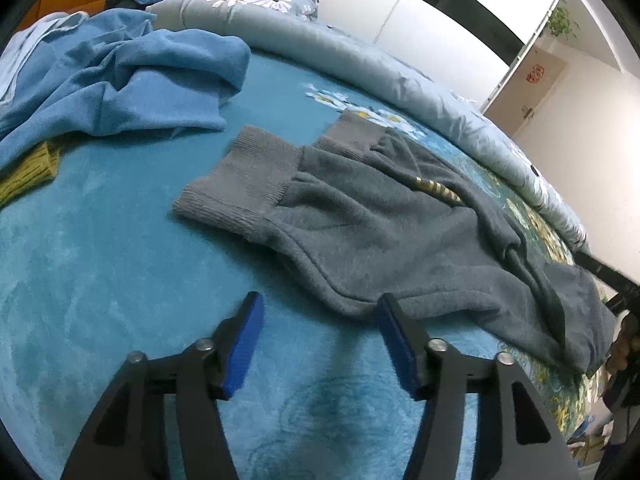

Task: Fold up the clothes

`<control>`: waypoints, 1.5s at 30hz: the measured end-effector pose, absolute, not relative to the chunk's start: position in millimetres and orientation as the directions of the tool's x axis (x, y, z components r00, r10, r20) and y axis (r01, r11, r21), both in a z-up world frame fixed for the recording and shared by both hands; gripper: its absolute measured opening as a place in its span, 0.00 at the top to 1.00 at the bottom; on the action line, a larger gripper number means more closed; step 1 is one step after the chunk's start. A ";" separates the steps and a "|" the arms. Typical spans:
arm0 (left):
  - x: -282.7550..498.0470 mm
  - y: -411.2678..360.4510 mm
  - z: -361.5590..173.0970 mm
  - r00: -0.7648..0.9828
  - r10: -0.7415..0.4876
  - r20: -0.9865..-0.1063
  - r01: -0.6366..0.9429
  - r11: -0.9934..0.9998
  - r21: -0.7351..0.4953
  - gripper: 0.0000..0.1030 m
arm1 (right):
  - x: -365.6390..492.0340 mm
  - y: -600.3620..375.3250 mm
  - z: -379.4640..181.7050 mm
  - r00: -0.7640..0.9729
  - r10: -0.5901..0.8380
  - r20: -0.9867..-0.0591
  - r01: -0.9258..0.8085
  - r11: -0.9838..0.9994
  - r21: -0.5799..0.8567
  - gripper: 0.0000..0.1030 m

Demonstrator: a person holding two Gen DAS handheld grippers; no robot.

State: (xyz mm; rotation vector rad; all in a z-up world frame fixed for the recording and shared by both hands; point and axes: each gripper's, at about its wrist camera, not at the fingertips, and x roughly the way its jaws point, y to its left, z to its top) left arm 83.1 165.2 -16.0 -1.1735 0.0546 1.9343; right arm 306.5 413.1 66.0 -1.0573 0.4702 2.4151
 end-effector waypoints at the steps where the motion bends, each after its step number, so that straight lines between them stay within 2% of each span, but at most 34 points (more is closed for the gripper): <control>1: 85.7 167.6 -16.0 -0.195 0.634 -0.748 -0.689 -0.631 -0.356 0.30 | 305.7 413.8 59.7 -0.587 0.270 -0.764 -0.540 -0.833 0.121 0.95; 2: 88.8 170.1 -16.0 -0.190 0.630 -0.753 -0.702 -0.623 -0.344 0.25 | 305.4 414.9 54.2 -0.585 0.265 -0.767 -0.542 -0.831 0.127 0.94; 3: 91.4 172.4 -15.9 -0.189 0.623 -0.759 -0.714 -0.618 -0.329 0.21 | 305.0 416.0 48.7 -0.583 0.260 -0.770 -0.545 -0.828 0.134 0.81; 4: 93.3 174.2 -15.7 -0.193 0.613 -0.767 -0.722 -0.617 -0.312 0.21 | 303.9 416.9 43.3 -0.579 0.261 -0.772 -0.552 -0.823 0.136 0.58; 5: 95.2 176.0 -15.5 -0.196 0.602 -0.774 -0.730 -0.616 -0.294 0.21 | 303.7 417.4 38.8 -0.575 0.267 -0.774 -0.561 -0.817 0.135 0.48; 6: 96.8 177.3 -15.0 -0.201 0.594 -0.779 -0.737 -0.616 -0.280 0.21 | 304.0 417.4 35.3 -0.572 0.268 -0.775 -0.565 -0.814 0.135 0.42; 11: 100.8 166.2 -3.0 -0.204 0.633 -0.747 -0.724 -0.611 -0.320 0.22 | 308.3 408.3 20.4 -0.514 0.280 -0.810 -0.572 -0.816 0.081 0.42; 12: 101.6 164.3 2.5 -0.212 0.646 -0.734 -0.723 -0.609 -0.327 0.22 | 310.0 406.8 18.6 -0.501 0.292 -0.814 -0.575 -0.816 0.061 0.42; 14: 102.1 163.6 14.6 -0.230 0.659 -0.716 -0.726 -0.606 -0.325 0.22 | 313.5 405.6 16.3 -0.482 0.317 -0.817 -0.584 -0.811 0.030 0.55; 15: 102.2 163.7 20.2 -0.237 0.665 -0.708 -0.728 -0.604 -0.324 0.22 | 314.4 408.6 16.2 -0.484 0.308 -0.819 -0.589 -0.807 0.045 0.83; 16: 102.1 164.4 25.6 -0.243 0.670 -0.701 -0.731 -0.602 -0.322 0.22 | 315.3 412.8 18.3 -0.491 0.297 -0.819 -0.597 -0.800 0.067 0.96; 20: 100.9 169.0 46.8 -0.258 0.692 -0.674 -0.755 -0.580 -0.307 0.22 | 323.8 427.5 56.4 -0.575 0.325 -0.751 -0.609 -0.783 0.128 0.96; 24: 97.3 184.8 58.4 -0.253 0.699 -0.668 -0.768 -0.566 -0.301 0.22 | 332.4 449.9 133.8 -0.671 0.383 -0.635 -0.599 -0.785 0.159 0.96; 29: 102.7 204.5 72.3 -0.239 0.722 -0.650 -0.789 -0.534 -0.303 0.22 | 331.6 443.4 221.5 -0.733 0.446 -0.514 -0.560 -0.825 0.083 0.96; 32: 108.6 213.0 76.7 -0.232 0.728 -0.645 -0.804 -0.517 -0.293 0.22 | 336.2 437.5 250.0 -0.750 0.463 -0.472 -0.553 -0.830 0.064 0.96; 35: 112.9 216.3 75.6 -0.221 0.732 -0.645 -0.810 -0.506 -0.296 0.22 | 346.8 425.5 249.1 -0.783 0.405 -0.473 -0.511 -0.852 0.117 0.96; 38: 113.7 215.2 69.6 -0.209 0.724 -0.658 -0.807 -0.507 -0.302 0.22 | 349.2 397.7 216.4 -0.787 0.320 -0.528 -0.446 -0.886 0.127 0.96; 45: 126.2 215.5 64.2 -0.177 0.721 -0.670 -0.824 -0.481 -0.300 0.22 | 362.9 327.6 97.0 -0.694 0.079 -0.715 -0.326 -0.920 0.215 0.96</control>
